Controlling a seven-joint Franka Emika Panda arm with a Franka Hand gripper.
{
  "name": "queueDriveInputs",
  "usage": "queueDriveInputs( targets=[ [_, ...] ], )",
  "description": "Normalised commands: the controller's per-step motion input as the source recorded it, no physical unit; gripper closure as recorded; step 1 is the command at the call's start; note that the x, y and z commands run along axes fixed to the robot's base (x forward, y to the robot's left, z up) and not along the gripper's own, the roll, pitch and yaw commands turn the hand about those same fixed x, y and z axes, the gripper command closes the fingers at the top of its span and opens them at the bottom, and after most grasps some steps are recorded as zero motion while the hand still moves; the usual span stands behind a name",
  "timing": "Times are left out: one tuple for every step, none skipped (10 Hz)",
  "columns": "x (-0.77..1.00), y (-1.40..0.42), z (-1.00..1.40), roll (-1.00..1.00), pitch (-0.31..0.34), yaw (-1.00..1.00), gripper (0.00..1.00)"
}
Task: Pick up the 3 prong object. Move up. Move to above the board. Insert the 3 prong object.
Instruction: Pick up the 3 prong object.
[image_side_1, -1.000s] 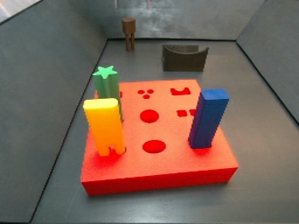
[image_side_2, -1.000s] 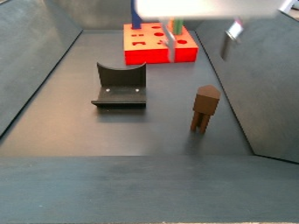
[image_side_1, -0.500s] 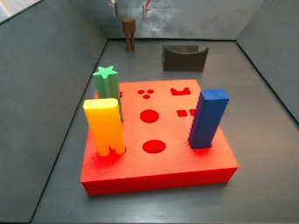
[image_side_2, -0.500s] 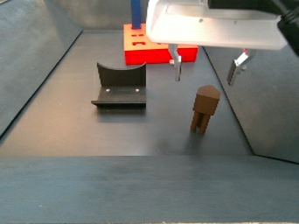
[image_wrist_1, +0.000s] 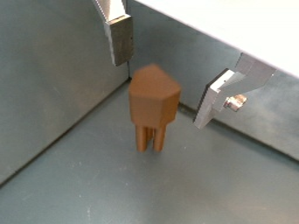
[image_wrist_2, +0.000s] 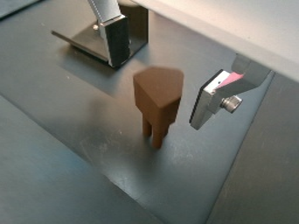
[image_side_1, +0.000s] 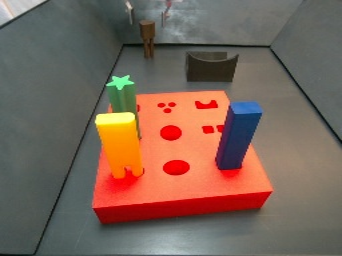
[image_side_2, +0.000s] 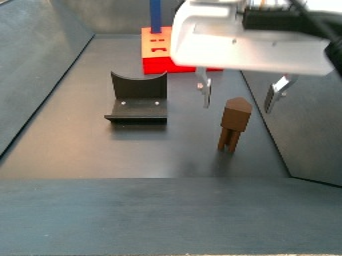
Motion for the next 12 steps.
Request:
queueDriveInputs(
  targets=[
    [0.0,-0.08,-0.72,0.12,-0.226,-0.1,0.0],
    [-0.09,0.0,0.0,0.0,-0.041,0.0,0.0],
    [0.0,0.0,0.0,0.0,-0.01,0.0,0.0],
    [0.0,0.0,0.0,0.01,0.0,0.0,0.0],
    [0.0,0.0,0.0,0.01,0.0,0.0,0.0],
    [0.0,0.0,0.0,0.0,0.0,0.0,1.0],
    [0.0,0.0,0.0,0.0,0.0,0.0,1.0],
    [0.0,0.0,0.0,0.0,0.0,0.0,1.0],
    [0.0,0.0,0.0,0.0,0.0,0.0,1.0],
    [0.0,0.0,0.0,0.0,0.0,0.0,1.0],
    [0.0,0.0,0.0,0.0,0.0,0.0,1.0],
    [0.0,0.0,0.0,0.0,0.0,0.0,1.0]
  ],
)
